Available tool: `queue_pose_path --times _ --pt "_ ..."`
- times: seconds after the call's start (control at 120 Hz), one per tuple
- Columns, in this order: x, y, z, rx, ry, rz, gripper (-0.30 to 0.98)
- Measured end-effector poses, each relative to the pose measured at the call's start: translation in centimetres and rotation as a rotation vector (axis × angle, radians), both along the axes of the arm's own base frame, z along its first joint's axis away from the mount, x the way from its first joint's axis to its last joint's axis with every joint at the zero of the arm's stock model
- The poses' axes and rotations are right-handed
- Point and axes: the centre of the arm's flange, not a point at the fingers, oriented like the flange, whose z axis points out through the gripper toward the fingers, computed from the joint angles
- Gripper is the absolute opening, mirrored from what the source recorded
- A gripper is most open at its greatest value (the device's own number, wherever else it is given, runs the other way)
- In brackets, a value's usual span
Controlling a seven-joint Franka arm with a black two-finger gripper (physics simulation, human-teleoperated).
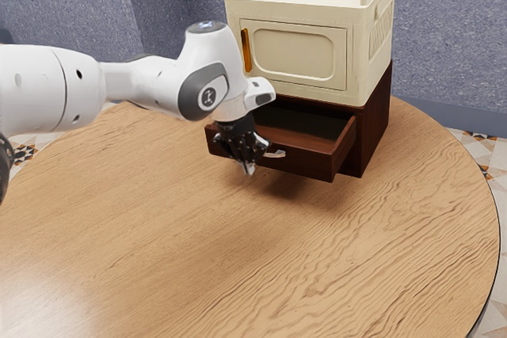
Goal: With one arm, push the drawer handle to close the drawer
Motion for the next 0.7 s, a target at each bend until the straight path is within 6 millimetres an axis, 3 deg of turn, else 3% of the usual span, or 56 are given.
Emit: queue_pose_path --times 0.167,0.7 --pt "0.6 -0.3 0.9 0.013 -0.020 0.005 -0.09" --pt "3.8 -0.8 -1.1 0.047 -0.063 0.010 -0.10"
